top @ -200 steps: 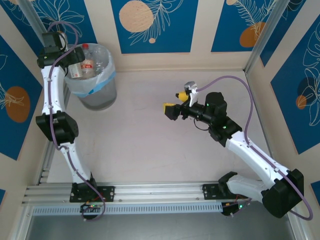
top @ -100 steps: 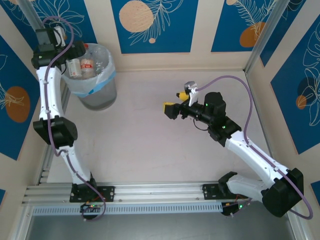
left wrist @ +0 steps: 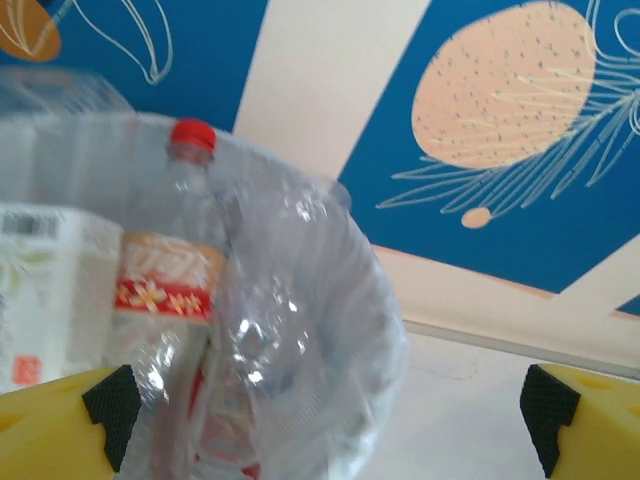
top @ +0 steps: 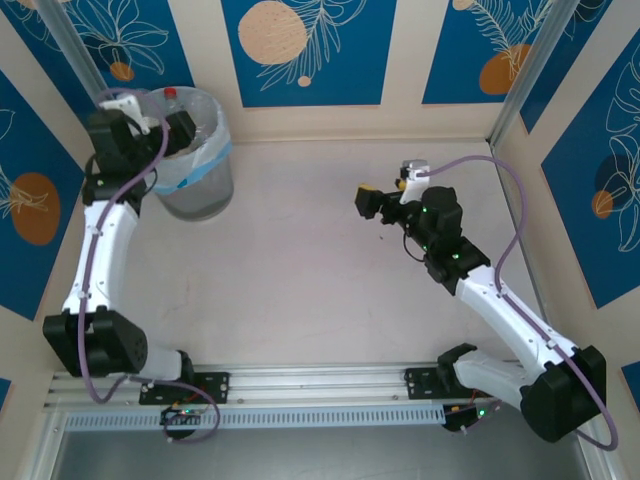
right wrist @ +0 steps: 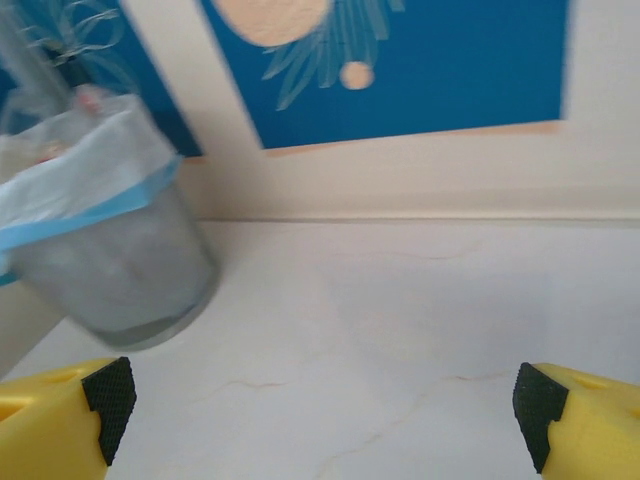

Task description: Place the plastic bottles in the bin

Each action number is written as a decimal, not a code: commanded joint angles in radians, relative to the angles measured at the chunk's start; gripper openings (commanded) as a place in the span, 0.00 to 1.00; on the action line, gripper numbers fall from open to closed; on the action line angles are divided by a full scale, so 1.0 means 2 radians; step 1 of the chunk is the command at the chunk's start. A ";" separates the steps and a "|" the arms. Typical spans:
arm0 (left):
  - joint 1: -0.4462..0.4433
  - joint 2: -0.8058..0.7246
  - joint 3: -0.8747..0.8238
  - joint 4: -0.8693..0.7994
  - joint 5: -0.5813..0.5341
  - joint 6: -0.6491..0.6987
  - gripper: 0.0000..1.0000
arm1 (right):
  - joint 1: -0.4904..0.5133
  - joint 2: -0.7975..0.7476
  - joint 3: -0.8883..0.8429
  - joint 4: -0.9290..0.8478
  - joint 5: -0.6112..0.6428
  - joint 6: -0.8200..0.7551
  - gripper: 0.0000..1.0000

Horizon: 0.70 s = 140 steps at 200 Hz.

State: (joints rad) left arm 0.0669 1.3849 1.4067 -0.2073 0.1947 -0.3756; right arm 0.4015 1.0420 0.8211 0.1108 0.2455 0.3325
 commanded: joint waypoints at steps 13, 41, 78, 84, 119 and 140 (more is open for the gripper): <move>-0.041 -0.060 -0.114 0.116 -0.016 0.015 0.99 | -0.062 -0.027 -0.031 -0.004 0.046 0.021 0.99; -0.092 -0.103 -0.218 0.169 -0.064 0.096 0.99 | -0.123 -0.028 -0.060 -0.001 0.040 0.003 0.99; -0.095 -0.119 -0.312 0.182 -0.129 0.094 0.99 | -0.211 -0.017 -0.108 0.039 -0.056 -0.031 0.99; -0.094 -0.116 -0.325 0.188 -0.139 0.097 0.99 | -0.220 -0.013 -0.113 0.042 -0.063 -0.037 0.99; -0.093 -0.058 -0.379 0.235 -0.123 0.151 0.99 | -0.278 0.028 -0.134 0.059 -0.095 -0.051 1.00; -0.094 -0.019 -0.397 0.267 -0.152 0.171 0.99 | -0.309 0.054 -0.142 0.079 -0.110 -0.040 1.00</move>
State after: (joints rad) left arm -0.1246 1.2800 0.6518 0.2089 -0.0425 -0.1196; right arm -0.1627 1.1084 0.5591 0.1928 0.0994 0.2642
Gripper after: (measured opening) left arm 0.989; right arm 0.995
